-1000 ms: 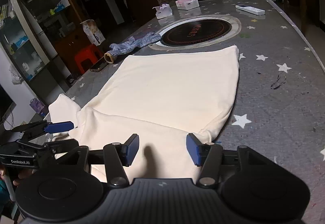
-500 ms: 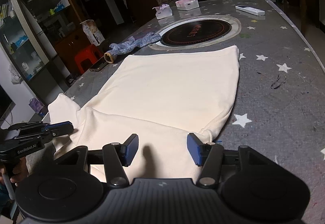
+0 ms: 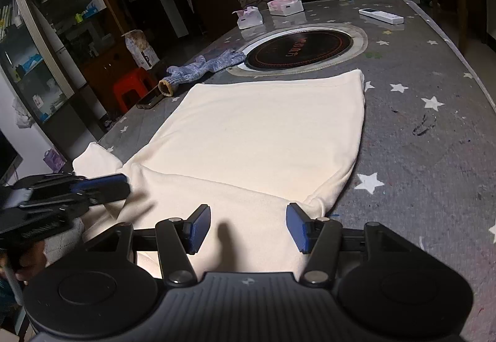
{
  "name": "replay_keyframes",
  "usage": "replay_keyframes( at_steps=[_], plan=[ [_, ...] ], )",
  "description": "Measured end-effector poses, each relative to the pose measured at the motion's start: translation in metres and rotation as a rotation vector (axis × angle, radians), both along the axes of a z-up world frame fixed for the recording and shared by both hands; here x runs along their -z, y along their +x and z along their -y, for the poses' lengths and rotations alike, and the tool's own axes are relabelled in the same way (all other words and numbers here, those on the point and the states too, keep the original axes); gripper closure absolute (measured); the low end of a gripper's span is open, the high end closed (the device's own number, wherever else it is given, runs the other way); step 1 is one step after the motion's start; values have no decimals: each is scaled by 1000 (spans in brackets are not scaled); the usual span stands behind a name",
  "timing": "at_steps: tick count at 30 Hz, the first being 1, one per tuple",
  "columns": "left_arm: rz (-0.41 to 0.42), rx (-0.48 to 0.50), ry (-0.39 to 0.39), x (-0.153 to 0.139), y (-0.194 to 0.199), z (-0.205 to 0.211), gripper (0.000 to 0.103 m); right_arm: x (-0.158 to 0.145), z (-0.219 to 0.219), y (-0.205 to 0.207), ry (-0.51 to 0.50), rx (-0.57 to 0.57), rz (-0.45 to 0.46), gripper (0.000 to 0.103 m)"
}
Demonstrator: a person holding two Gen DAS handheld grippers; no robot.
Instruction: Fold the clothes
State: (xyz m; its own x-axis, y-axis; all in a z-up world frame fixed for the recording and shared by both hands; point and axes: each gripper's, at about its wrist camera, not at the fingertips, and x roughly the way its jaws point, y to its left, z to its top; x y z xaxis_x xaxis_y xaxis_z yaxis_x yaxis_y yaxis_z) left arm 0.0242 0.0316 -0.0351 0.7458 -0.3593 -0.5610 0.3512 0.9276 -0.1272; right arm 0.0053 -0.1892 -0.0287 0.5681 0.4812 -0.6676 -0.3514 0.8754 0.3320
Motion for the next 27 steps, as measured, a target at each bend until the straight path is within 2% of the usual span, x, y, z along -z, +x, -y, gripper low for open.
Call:
replay_keyframes(
  at_steps=[3,6,7,9,12,14,17,20,23,27],
  plan=[
    [-33,-62,20,8,1,-12,91,0,0,0,0,-1,1,48],
    [-22,-92,18,10,-11,-29,90,1,1,0,2,-3,2,48],
    [-15,-100,20,9,-16,-34,86,1,1,0,2,-4,3,48],
    [0,-123,29,7,-24,-41,71,1,0,0,2,-5,4,47],
    [11,-119,34,7,-28,-42,62,1,-1,-1,-5,-5,4,46],
    [16,-102,37,7,-28,-40,62,0,-4,-1,-16,-6,7,45],
    [21,-71,61,10,-25,-32,64,-3,-9,-2,-43,-13,19,43],
    [37,-50,100,13,-26,-26,84,-5,-13,-3,-63,-21,29,41],
    [70,-51,118,13,-32,-25,95,-5,-18,-4,-86,-32,38,40],
    [78,-76,105,9,-37,-30,97,-2,-22,-6,-126,-48,46,39]
  ],
)
